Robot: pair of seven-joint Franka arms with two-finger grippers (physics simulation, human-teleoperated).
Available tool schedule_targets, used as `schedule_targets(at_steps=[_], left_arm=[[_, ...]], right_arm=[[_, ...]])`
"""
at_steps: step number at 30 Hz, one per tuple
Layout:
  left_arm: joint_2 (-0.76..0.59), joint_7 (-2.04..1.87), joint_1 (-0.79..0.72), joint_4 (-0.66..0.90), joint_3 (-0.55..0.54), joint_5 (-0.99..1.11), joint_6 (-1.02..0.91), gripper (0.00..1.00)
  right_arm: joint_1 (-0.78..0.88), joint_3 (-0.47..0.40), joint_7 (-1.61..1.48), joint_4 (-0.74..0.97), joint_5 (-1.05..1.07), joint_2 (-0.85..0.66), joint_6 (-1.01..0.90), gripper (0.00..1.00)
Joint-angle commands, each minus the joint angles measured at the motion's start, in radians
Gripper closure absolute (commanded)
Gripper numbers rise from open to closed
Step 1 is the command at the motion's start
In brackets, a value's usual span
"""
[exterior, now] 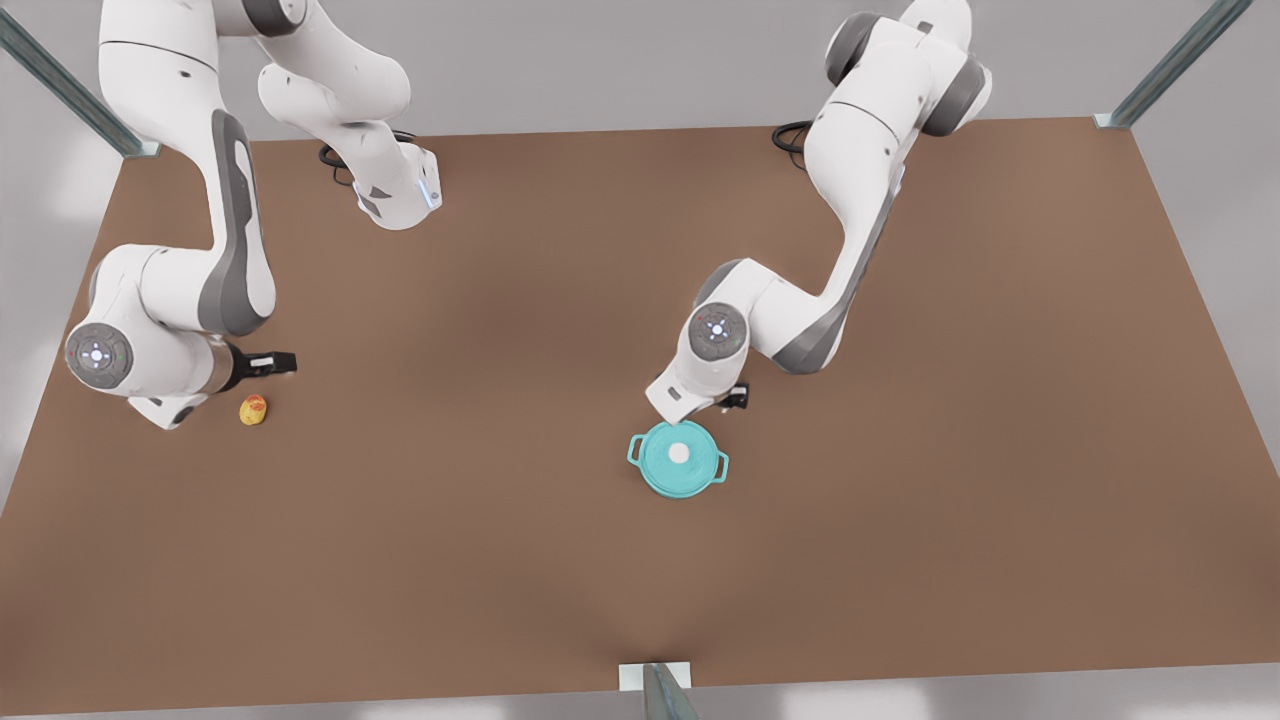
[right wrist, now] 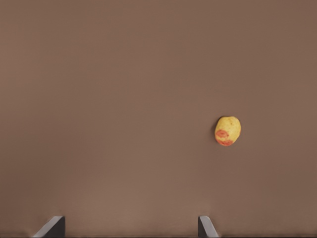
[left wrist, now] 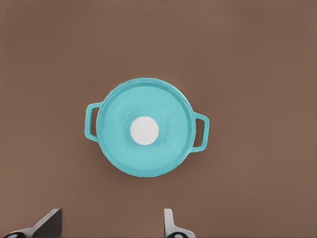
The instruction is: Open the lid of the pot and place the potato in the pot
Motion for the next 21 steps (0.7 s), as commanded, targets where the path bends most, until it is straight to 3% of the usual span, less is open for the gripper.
schedule_targets(at_steps=[1, 9, 21], left_arm=[[0.028, -0.471, 0.001, 0.02, 0.014, 0.022, 0.132, 0.0], [0.143, -0.431, 0.003, 0.092, 0.022, 0.022, 0.214, 0.0], [0.166, -0.44, -0.006, 0.09, 0.017, 0.022, 0.25, 0.0]], right_arm=[[-0.013, -0.007, 0.032, -0.04, -0.004, -0.011, 0.142, 0.0], [-0.071, -0.015, 0.085, -0.136, -0.007, 0.024, 0.492, 0.0], [-0.091, -0.016, 0.085, -0.32, -0.008, 0.027, 0.731, 0.0]])
